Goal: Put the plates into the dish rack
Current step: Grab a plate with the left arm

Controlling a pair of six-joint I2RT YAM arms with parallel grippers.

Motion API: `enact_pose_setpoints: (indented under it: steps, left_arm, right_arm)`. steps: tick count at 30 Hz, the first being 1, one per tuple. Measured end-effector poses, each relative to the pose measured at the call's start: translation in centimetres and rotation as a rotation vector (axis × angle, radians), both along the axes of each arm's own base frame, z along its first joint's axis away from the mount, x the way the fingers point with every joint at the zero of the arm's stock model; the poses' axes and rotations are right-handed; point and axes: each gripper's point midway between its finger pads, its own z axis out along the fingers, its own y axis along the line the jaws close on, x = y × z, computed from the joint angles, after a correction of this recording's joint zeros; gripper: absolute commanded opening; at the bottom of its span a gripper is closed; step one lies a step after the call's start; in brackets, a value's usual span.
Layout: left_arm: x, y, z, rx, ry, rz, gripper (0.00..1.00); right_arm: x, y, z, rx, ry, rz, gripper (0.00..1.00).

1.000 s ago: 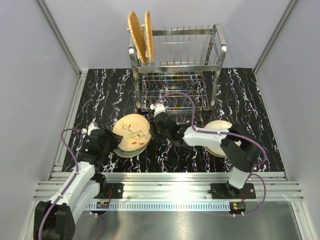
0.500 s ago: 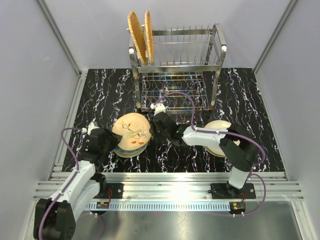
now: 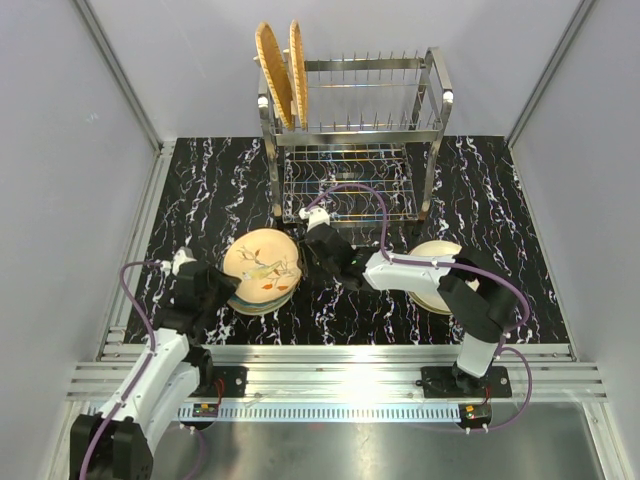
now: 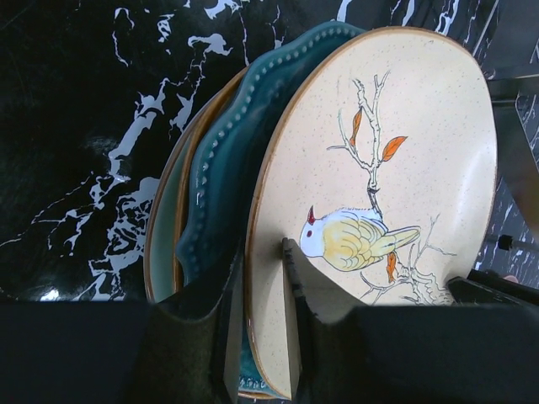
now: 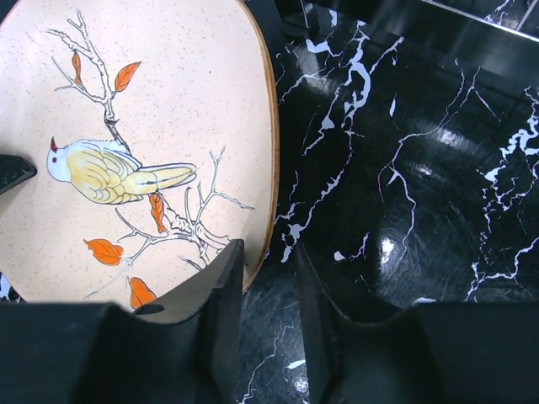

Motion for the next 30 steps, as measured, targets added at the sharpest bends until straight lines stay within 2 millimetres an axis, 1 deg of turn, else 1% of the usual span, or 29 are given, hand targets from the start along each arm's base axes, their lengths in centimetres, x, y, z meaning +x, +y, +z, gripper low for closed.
enact_pose_setpoints:
  steps: [1, 2, 4, 5, 6, 8, 10, 14, 17, 21, 23, 27, 30]
  left_arm:
    - [-0.1, 0.0, 0.0, 0.001, 0.002, 0.001, 0.0]
    - [-0.2, 0.1, 0.1, 0.003, 0.004, 0.002, 0.0]
    - [-0.3, 0.2, 0.2, 0.007, 0.008, 0.004, 0.0]
    - [-0.4, 0.2, 0.2, 0.009, 0.011, 0.006, 0.0]
    - [-0.5, 0.3, 0.2, 0.01, 0.013, 0.007, 0.0]
    - [-0.6, 0.3, 0.3, 0.009, 0.015, 0.01, 0.0]
    - [-0.8, 0.3, 0.4, 0.009, 0.023, 0.012, 0.0]
    - [-1.1, 0.4, 0.8, 0.012, 0.043, 0.013, 0.0]
    - [-1.3, 0.4, 1.4, 0.015, 0.053, 0.011, 0.0]
    - [-1.4, 0.6, 2.8, 0.033, 0.062, 0.006, 0.0]
    - [-1.4, 0.7, 3.4, 0.046, 0.063, 0.003, 0.0]
    - [-1.4, 0.9, 4.7, 0.073, 0.077, -0.012, 0.0]
    - [-1.3, 0.9, 5.1, 0.085, 0.081, -0.023, 0.0]
  right_arm:
    - [0.0, -0.1, -0.1, -0.007, 0.001, 0.002, 0.44]
    - [-0.1, -0.1, -0.1, -0.01, 0.0, 0.004, 0.51]
    - [-0.1, -0.3, -0.2, -0.018, 0.002, 0.007, 0.57]
    - [-0.2, -0.3, -0.1, -0.022, 0.001, 0.01, 0.62]
    - [-0.3, -0.4, 0.0, -0.022, 0.002, 0.011, 0.64]
    - [-0.5, -0.5, 0.4, -0.021, 0.002, 0.023, 0.66]
    - [-0.7, -0.4, 1.3, -0.01, -0.007, 0.041, 0.68]
    - [-1.5, -0.1, 3.8, 0.024, -0.072, 0.116, 0.7]
    - [-3.1, 0.2, 5.6, 0.045, -0.137, 0.194, 0.7]
    - [-5.9, 0.8, 7.9, 0.06, -0.234, 0.301, 0.72]
    - [-7.4, 1.5, 8.9, 0.064, -0.289, 0.364, 0.72]
    - [-10.3, 3.2, 9.7, 0.051, -0.378, 0.487, 0.74]
    - [-12.3, 4.7, 9.1, 0.019, -0.45, 0.583, 0.75]
